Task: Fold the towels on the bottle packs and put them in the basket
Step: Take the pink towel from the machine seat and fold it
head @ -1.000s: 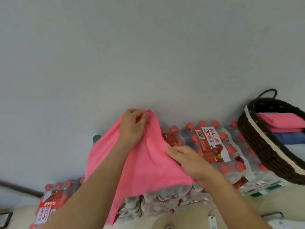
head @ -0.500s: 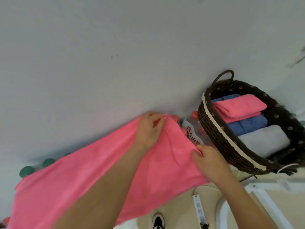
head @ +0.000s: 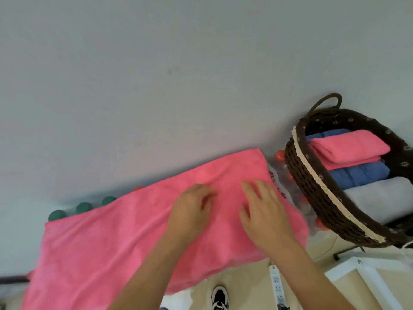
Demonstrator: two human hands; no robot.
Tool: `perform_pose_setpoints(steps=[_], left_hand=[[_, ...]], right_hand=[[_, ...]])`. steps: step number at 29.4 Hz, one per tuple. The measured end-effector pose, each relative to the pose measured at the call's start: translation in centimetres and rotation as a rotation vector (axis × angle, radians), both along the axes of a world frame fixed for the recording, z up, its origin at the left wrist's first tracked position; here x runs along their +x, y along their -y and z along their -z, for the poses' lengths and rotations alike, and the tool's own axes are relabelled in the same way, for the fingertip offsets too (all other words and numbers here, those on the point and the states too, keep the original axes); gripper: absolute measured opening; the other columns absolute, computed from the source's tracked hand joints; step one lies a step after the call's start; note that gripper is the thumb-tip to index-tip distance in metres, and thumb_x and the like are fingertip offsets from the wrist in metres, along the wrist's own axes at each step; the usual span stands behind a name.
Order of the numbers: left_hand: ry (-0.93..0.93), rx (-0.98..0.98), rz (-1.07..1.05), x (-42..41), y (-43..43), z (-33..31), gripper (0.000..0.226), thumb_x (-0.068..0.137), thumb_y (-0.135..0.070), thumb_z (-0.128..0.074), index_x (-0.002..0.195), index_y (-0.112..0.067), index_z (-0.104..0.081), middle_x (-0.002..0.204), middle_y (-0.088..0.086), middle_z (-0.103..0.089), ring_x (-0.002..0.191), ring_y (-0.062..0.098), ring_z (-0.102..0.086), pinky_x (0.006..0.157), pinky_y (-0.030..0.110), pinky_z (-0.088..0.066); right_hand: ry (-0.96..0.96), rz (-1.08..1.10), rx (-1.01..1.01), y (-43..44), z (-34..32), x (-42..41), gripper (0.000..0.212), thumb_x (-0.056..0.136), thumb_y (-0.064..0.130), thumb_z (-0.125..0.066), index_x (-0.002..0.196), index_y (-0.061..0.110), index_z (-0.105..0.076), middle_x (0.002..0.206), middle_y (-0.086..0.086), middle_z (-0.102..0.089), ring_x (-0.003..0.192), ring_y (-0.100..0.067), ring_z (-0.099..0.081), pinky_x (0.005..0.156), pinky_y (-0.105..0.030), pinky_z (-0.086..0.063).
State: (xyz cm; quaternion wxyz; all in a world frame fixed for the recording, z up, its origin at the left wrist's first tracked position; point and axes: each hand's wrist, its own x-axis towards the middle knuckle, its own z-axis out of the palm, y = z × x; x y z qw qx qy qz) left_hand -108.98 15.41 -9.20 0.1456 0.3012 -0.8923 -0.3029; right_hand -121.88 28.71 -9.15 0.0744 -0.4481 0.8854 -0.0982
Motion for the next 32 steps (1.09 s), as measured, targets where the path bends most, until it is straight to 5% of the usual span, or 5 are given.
perform_pose_setpoints(steps=[11,15,21,26,32], left_hand=[[0.029,-0.203,-0.721,21.8,4.9,-1.1,0.024,0.085,0.000,-0.059,0.100,-0.013,-0.072,0.102,0.005,-0.070,0.090,0.026,-0.062,0.082,0.031,-0.045],[0.171,0.038,-0.942,28.6,7.7,0.6,0.034,0.092,-0.023,-0.058,0.125,-0.016,-0.060,0.122,0.008,-0.063,0.104,0.025,-0.059,0.092,0.038,-0.044],[0.054,0.360,-0.940,29.1,9.7,1.6,0.034,0.089,-0.042,-0.059,0.114,-0.020,-0.067,0.092,-0.007,-0.067,0.083,0.013,-0.061,0.073,0.029,-0.045],[-0.078,0.361,-0.940,28.6,11.0,1.7,0.009,0.082,-0.030,-0.068,0.083,-0.023,-0.062,0.078,-0.010,-0.064,0.076,0.014,-0.060,0.070,0.032,-0.048],[-0.343,0.352,-0.910,28.1,14.4,0.3,0.009,0.086,-0.030,-0.066,0.082,-0.025,-0.061,0.074,-0.007,-0.063,0.067,0.008,-0.057,0.058,0.020,-0.040]], right_hand=[[0.039,-0.360,-0.225,9.9,-0.3,9.3,0.045,0.081,0.031,-0.041,0.107,0.006,-0.068,0.108,-0.015,-0.067,0.095,-0.035,-0.064,0.080,-0.044,-0.055],[0.137,-0.532,-0.308,14.8,-0.7,14.9,0.029,0.077,0.016,-0.053,0.095,0.002,-0.070,0.093,-0.015,-0.071,0.081,-0.034,-0.068,0.076,-0.040,-0.056],[0.264,-0.643,-0.011,20.5,-0.1,20.7,0.040,0.094,0.020,-0.051,0.132,0.010,-0.052,0.133,-0.009,-0.052,0.118,-0.027,-0.054,0.102,-0.038,-0.042],[0.142,-0.526,0.019,23.1,1.1,21.8,0.019,0.091,0.021,-0.053,0.104,0.013,-0.064,0.107,-0.008,-0.055,0.095,-0.030,-0.060,0.083,-0.041,-0.049],[0.090,-0.429,-0.301,24.3,0.8,22.4,0.011,0.084,0.014,-0.052,0.077,0.009,-0.057,0.077,-0.013,-0.058,0.065,-0.034,-0.059,0.054,-0.042,-0.049]])
